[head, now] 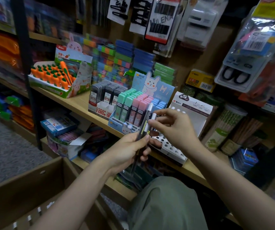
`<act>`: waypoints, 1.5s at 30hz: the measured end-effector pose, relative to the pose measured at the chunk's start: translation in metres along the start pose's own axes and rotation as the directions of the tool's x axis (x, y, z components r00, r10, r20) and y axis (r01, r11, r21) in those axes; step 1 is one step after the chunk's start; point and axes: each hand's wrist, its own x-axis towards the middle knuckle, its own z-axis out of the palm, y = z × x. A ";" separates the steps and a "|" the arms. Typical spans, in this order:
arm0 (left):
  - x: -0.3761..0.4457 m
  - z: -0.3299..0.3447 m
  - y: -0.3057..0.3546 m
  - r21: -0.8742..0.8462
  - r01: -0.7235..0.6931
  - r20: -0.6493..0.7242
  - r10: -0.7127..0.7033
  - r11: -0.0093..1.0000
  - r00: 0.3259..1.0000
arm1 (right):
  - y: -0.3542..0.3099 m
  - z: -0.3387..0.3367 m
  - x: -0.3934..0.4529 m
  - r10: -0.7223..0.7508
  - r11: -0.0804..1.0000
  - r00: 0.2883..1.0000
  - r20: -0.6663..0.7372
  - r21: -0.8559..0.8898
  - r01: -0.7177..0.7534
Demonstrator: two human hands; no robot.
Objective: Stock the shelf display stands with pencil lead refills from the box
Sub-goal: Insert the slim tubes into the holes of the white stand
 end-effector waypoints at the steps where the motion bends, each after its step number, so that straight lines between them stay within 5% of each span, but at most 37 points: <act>1: -0.001 0.001 0.001 0.020 0.009 0.001 -0.009 1.000 1.000 | -0.001 0.001 -0.001 0.004 1.000 1.000 0.000 0.019 -0.004; 6: 0.000 0.001 0.001 0.037 -0.014 -0.127 0.019 0.999 0.992 | -0.005 -0.024 0.000 -0.046 0.998 0.994 -0.099 0.027 0.049; 9: 0.000 -0.002 0.002 0.183 -0.007 -0.220 0.048 0.983 0.974 | -0.003 -0.058 0.002 -0.193 0.980 0.949 -0.250 -0.105 0.172; 15: 0.003 -0.002 -0.004 0.142 0.035 -0.259 0.003 0.989 0.966 | 0.023 -0.077 0.002 -0.326 0.918 0.895 -0.306 -0.327 0.222; 21: 0.002 -0.004 -0.002 -0.018 0.038 -0.238 -0.041 0.999 0.970 | 0.045 -0.064 0.005 -0.326 0.928 0.890 -0.320 -0.286 0.237; 38: 0.007 -0.004 -0.016 0.060 0.058 -0.242 -0.042 0.997 0.970 | 0.057 -0.060 0.031 -0.126 0.962 0.937 -0.327 -0.269 0.035; 45: 0.006 -0.003 -0.017 0.076 0.051 -0.238 -0.031 0.996 0.971 | 0.054 -0.053 0.027 -0.199 0.914 0.928 -0.314 -0.401 0.060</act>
